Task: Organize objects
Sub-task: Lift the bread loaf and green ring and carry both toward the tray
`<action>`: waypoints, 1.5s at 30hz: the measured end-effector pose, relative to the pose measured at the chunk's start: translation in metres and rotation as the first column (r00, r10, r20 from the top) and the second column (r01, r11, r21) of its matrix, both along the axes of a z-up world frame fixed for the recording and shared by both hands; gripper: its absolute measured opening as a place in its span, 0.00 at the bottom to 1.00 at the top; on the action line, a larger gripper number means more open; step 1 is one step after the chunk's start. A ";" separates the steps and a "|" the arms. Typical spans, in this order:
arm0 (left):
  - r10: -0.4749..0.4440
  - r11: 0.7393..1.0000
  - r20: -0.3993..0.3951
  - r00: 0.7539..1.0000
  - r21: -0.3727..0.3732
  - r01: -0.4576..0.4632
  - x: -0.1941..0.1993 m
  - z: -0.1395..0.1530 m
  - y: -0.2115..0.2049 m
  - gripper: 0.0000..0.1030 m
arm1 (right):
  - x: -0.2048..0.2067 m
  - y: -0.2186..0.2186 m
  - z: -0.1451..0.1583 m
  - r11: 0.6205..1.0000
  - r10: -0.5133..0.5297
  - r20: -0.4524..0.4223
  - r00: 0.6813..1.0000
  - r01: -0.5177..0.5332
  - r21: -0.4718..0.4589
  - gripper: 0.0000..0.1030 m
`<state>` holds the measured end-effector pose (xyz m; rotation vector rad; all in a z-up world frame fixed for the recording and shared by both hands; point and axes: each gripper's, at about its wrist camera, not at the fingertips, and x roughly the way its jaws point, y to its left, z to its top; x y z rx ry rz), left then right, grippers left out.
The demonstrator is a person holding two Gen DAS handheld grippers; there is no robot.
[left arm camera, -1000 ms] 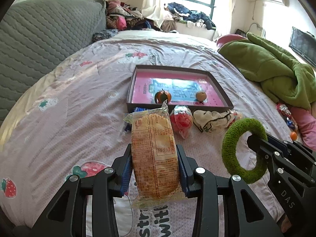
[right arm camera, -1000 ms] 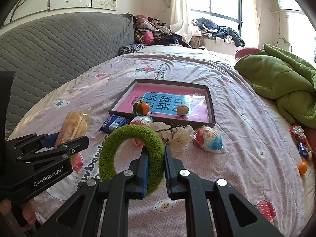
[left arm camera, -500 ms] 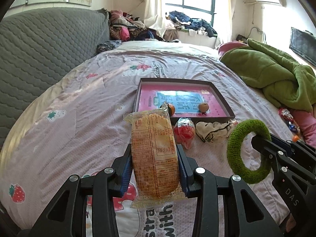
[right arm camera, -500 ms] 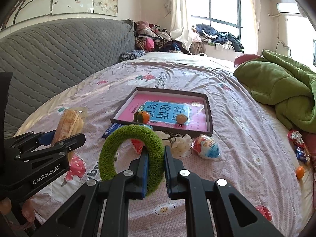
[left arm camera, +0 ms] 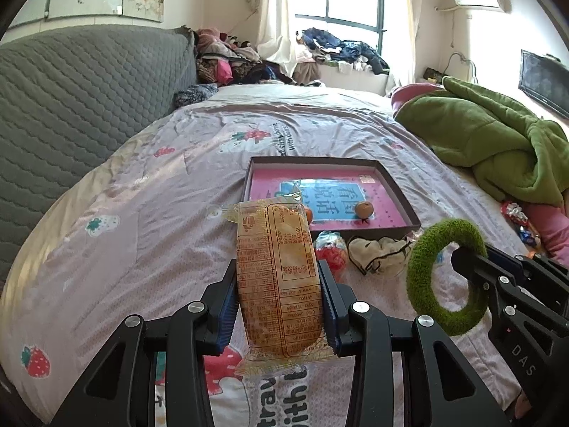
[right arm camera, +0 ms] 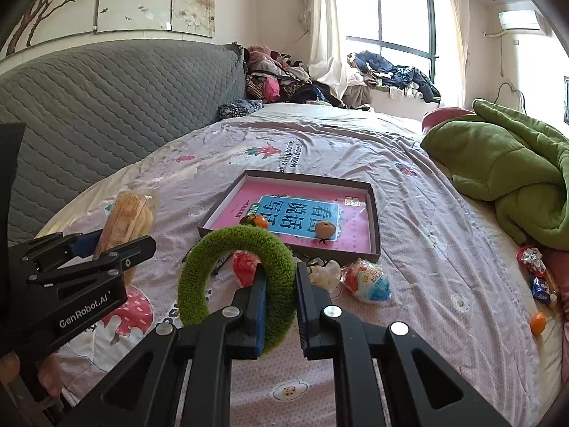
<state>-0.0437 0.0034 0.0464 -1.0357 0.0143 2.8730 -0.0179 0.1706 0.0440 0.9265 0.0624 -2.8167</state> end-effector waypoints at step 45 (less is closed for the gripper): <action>-0.041 0.998 -0.046 0.998 -0.038 0.039 -0.115 0.019 0.025 0.40 | -0.100 0.038 0.030 0.996 -0.053 -0.058 0.997 0.057 0.062 0.14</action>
